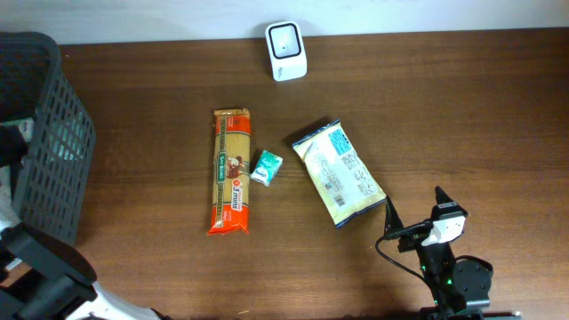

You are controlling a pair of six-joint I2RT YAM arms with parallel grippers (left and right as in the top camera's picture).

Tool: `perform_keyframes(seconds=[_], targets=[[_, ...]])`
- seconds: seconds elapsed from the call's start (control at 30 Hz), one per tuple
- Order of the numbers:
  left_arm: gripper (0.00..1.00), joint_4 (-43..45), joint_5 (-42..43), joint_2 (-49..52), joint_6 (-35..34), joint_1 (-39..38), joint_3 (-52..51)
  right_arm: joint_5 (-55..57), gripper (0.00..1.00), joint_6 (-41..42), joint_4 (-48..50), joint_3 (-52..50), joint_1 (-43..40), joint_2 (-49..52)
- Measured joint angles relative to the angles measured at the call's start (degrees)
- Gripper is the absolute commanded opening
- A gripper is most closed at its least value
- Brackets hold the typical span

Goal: Scan the item barcode
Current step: 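Grasp the white tube in the basket, place it beside the spaghetti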

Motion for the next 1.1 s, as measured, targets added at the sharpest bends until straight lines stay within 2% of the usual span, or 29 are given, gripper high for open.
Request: perform_keyframes(seconds=[0.07,0.2,0.33,0.63,0.77,0.83,1.1], targets=[[0.95,0.39,-0.48,1.2,0.42,1.38,-1.38,0.0,0.99,-0.02,0.0,0.0,0.0,0.0],[0.86,0.44,-1.11,5.38,1.14,3.39,-2.21,0.0,0.99,-0.02,0.0,0.0,0.0,0.0],[0.86,1.75,-1.77,8.26,4.07,3.34,-3.43,0.0,0.99,-0.02,0.02,0.0,0.0,0.0],[0.84,6.01,-5.99,14.12,5.33,3.32,-6.27,0.0,0.99,0.0,0.0,0.0,0.0,0.0],[0.68,6.4,-8.68,14.6,5.53,3.34,-6.25,0.0,0.99,-0.02,0.0,0.0,0.0,0.0],[0.65,6.75,-9.46,14.88,5.7,3.34,-6.16,0.0,0.99,0.02,0.0,0.0,0.0,0.0],[0.76,13.33,-11.96,15.74,7.37,3.34,-6.16,0.0,0.99,0.0,0.0,0.0,0.0,0.0]])
